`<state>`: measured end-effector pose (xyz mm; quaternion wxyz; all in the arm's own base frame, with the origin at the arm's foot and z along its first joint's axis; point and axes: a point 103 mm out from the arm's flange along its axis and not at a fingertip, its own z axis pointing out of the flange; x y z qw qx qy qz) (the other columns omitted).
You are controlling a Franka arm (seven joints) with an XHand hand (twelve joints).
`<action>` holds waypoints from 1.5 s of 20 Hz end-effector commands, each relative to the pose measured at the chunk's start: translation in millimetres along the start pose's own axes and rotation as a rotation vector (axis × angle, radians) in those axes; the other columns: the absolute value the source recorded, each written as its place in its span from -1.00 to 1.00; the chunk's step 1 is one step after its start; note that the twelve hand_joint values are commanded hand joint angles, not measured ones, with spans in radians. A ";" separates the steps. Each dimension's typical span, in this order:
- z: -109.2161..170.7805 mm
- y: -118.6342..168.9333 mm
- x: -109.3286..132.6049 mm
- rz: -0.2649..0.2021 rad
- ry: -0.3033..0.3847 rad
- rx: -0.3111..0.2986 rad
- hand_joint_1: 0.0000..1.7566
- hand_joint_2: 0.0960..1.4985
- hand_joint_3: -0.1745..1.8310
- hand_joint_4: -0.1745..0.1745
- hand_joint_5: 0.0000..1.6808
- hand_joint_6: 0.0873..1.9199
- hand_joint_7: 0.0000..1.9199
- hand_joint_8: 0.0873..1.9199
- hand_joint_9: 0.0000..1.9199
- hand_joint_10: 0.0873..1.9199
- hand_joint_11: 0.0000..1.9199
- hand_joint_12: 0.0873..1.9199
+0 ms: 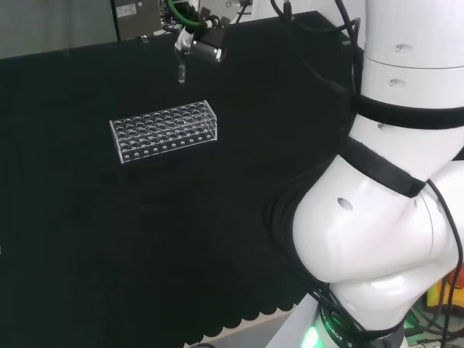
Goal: Shake the test tube.
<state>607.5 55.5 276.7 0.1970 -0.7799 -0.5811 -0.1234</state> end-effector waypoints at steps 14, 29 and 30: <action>-34.3 -33.9 55.9 -0.125 0.009 0.021 0.63 -0.29 -0.13 -1.00 0.55 -0.46 0.48 -0.46 0.34 -0.44 -0.12 0.27; -48.5 -50.8 68.1 -0.198 -0.014 0.032 0.63 -0.30 -0.13 -1.00 0.55 -0.46 0.48 -0.47 0.34 -0.45 -0.12 0.27; -54.1 -49.7 57.8 -0.181 -0.024 0.024 0.63 -0.30 -0.12 -1.00 0.55 -0.46 0.48 -0.47 0.34 -0.45 -0.12 0.27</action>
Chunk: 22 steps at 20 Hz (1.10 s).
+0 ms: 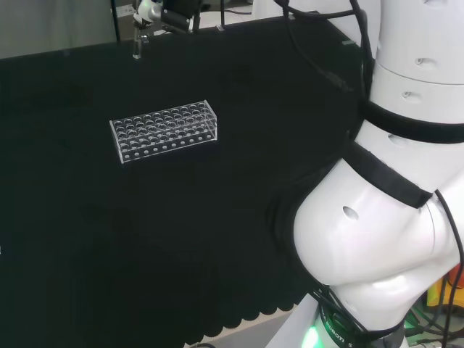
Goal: Shake the test tube.
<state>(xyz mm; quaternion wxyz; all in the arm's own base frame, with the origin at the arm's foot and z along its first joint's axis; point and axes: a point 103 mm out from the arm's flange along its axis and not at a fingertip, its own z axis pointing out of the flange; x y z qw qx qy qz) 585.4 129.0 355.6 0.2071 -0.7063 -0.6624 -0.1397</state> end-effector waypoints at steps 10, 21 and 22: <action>-69.5 -20.1 -144.6 0.259 -0.192 -0.095 0.63 -0.30 -0.12 -1.00 0.56 -0.46 0.48 -0.47 0.35 -0.45 -0.12 0.27; -96.6 -17.7 -185.4 0.352 -0.286 -0.130 0.63 -0.30 -0.12 -1.00 0.56 -0.46 0.48 -0.47 0.35 -0.45 -0.12 0.27; -95.0 -16.7 -182.7 0.345 -0.285 -0.127 0.63 -0.30 -0.12 -1.00 0.56 -0.46 0.48 -0.47 0.35 -0.45 -0.12 0.27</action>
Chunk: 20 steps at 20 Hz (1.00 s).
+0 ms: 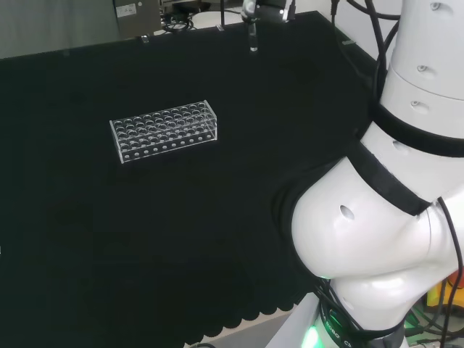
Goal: Shake the test tube.
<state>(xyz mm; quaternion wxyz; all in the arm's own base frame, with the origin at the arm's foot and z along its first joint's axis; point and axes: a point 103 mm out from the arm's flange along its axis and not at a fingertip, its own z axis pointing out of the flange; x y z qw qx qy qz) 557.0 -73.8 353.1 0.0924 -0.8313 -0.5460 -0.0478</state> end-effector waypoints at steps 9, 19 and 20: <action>25.0 -16.2 77.4 -0.098 0.050 0.063 0.63 -0.30 -0.12 -1.00 0.56 -0.47 0.48 -0.47 0.35 -0.45 -0.11 0.26; 47.5 -60.7 189.7 -0.289 0.151 0.145 0.63 -0.30 -0.12 -1.00 0.56 -0.47 0.48 -0.47 0.35 -0.45 -0.11 0.26; 46.9 -63.4 196.5 -0.305 0.158 0.148 0.63 -0.30 -0.12 -1.00 0.56 -0.47 0.48 -0.47 0.35 -0.45 -0.11 0.26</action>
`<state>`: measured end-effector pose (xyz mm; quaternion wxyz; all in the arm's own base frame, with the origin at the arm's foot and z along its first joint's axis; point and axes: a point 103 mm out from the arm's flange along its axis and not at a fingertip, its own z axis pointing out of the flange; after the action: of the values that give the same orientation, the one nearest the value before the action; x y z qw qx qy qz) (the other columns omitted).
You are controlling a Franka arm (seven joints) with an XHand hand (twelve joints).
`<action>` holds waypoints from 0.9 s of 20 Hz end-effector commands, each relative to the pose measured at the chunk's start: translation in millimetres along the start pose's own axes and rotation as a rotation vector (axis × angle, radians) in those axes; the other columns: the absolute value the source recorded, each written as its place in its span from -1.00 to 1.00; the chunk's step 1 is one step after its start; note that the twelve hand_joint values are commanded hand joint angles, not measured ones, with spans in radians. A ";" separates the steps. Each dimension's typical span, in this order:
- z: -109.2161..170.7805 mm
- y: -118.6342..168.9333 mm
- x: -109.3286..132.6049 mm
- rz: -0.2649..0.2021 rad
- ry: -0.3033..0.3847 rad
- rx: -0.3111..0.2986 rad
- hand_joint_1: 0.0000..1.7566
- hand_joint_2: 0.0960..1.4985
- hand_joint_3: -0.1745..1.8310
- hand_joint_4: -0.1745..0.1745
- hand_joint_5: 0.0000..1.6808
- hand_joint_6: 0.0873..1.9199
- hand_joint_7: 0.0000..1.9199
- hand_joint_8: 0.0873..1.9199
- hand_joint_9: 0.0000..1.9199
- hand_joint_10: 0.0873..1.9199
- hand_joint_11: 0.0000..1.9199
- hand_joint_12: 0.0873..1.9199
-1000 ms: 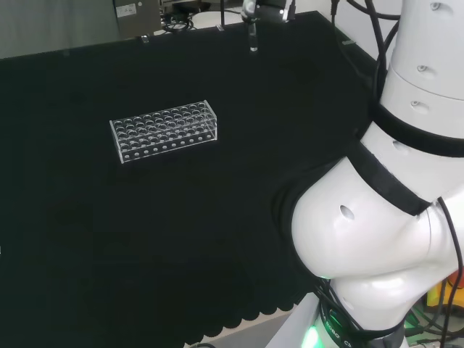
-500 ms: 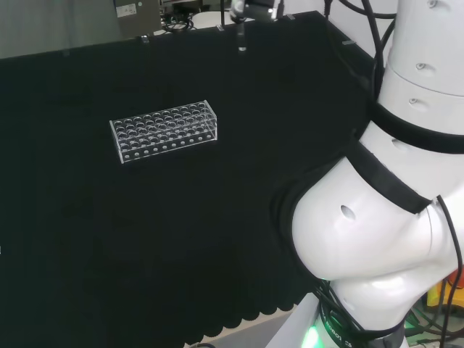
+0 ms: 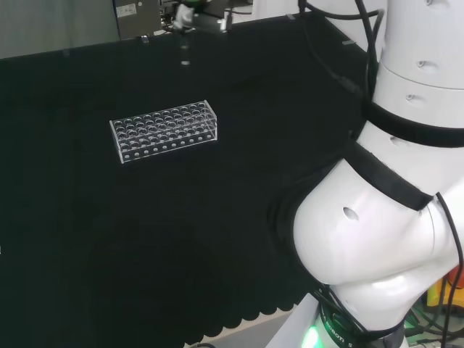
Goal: Shake the test tube.
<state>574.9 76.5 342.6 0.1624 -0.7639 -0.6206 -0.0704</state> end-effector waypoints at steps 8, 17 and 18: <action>10.0 -15.0 71.6 -0.171 0.033 0.029 0.63 -0.30 -0.12 -1.00 0.56 -0.47 0.48 -0.47 0.35 -0.45 -0.11 0.26; -15.8 1.5 -18.2 -0.027 -0.058 -0.018 0.63 -0.30 -0.12 -1.00 0.56 -0.47 0.48 -0.47 0.35 -0.45 -0.11 0.26; -19.6 2.8 -31.0 -0.010 -0.070 -0.025 0.63 -0.30 -0.12 -1.00 0.56 -0.47 0.48 -0.47 0.35 -0.45 -0.11 0.26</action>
<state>577.0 96.8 353.8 0.1543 -0.7329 -0.6589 -0.0700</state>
